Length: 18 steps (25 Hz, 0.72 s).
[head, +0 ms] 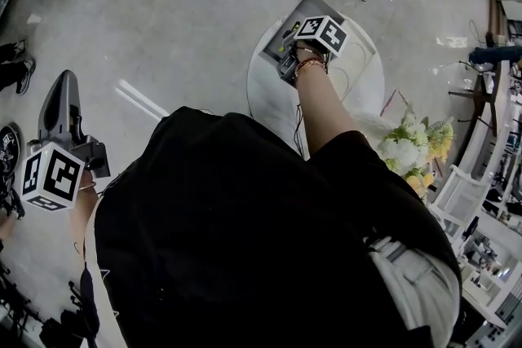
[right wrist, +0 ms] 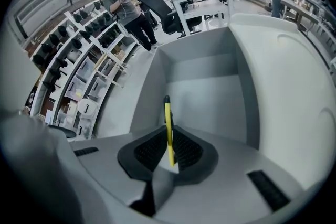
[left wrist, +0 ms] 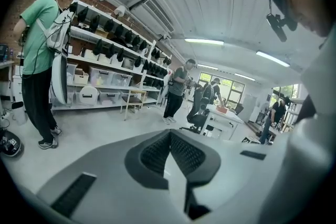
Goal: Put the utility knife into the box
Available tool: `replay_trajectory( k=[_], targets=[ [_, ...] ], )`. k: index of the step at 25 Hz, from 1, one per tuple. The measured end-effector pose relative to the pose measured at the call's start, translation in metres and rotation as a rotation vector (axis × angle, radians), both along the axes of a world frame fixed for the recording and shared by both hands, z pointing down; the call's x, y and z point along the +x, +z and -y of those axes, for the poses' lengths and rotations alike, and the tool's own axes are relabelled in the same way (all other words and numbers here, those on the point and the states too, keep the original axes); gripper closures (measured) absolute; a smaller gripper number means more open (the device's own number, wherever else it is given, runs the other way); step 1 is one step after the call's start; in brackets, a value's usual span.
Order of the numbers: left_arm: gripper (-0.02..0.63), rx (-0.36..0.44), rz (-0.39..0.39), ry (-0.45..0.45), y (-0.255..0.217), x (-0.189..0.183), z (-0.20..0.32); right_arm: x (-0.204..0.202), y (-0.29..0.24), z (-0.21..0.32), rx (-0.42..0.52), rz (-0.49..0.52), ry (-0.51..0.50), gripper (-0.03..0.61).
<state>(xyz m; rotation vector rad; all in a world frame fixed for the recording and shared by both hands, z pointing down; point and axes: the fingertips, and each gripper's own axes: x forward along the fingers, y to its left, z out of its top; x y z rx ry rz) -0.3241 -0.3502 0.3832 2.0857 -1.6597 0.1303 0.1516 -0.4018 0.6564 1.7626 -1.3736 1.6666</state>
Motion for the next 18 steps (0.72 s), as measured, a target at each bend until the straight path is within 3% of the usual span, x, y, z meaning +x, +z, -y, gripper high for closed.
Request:
replay_trajectory(
  k=[18],
  targets=[
    [0.603,-0.001,-0.017,-0.020,0.0040,-0.0069,-0.0100,0.0073,0.0082,-0.0034,-0.050,-0.015,0.027,0.535]
  ],
)
